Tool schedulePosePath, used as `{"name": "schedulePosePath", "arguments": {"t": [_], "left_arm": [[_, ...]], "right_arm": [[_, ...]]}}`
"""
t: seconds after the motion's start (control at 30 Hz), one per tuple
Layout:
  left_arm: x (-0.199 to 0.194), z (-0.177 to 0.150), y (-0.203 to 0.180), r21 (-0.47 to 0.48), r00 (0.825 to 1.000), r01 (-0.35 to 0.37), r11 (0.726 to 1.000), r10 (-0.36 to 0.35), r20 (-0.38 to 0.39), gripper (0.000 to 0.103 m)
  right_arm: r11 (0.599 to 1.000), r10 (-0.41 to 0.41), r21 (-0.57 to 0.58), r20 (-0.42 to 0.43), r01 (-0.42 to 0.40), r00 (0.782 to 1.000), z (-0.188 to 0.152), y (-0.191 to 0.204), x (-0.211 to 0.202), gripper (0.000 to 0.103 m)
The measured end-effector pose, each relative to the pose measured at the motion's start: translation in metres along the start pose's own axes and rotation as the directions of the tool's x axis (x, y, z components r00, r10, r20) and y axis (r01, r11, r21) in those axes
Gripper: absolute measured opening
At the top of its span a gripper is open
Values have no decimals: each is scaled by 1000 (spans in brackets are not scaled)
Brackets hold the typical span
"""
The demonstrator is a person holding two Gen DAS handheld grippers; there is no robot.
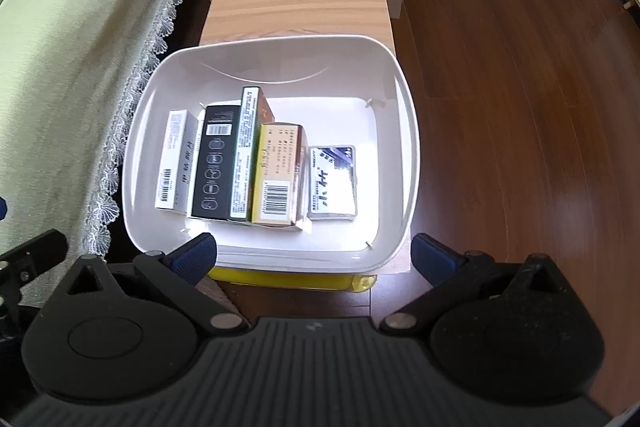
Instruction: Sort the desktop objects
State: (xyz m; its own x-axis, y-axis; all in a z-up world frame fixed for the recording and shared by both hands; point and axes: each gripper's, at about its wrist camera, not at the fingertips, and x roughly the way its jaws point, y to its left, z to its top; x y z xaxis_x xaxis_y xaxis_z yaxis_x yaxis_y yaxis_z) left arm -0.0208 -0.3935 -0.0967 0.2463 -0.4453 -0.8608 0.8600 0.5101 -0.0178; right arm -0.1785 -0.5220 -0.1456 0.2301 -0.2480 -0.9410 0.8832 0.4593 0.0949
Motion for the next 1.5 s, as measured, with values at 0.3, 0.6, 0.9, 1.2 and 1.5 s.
{"name": "schedulePosePath", "arguments": {"t": [0.3, 0.6, 0.9, 1.2, 1.5], "left_arm": [[-35, -14, 32, -78, 995, -69, 995, 74, 73, 97], [-83, -43, 76, -207, 975, -146, 967, 176, 135, 97], [-159, -96, 135, -422, 912, -233, 876, 348, 219, 97], [-237, -184, 182, -641, 806, -374, 671, 576, 132, 97], [-292, -286, 199, -769, 701, -468, 436, 712, -23, 97]], "right_arm": [[993, 99, -65, 74, -94, 992, 3, 33, -20, 102], [950, 253, -227, 165, -212, 953, 2, 87, -48, 102], [771, 563, -477, 203, -421, 801, -12, 179, -93, 102], [497, 751, -662, 4, -561, 660, -52, 287, -120, 102], [280, 770, -727, -219, -626, 599, -96, 376, -139, 102]]}}
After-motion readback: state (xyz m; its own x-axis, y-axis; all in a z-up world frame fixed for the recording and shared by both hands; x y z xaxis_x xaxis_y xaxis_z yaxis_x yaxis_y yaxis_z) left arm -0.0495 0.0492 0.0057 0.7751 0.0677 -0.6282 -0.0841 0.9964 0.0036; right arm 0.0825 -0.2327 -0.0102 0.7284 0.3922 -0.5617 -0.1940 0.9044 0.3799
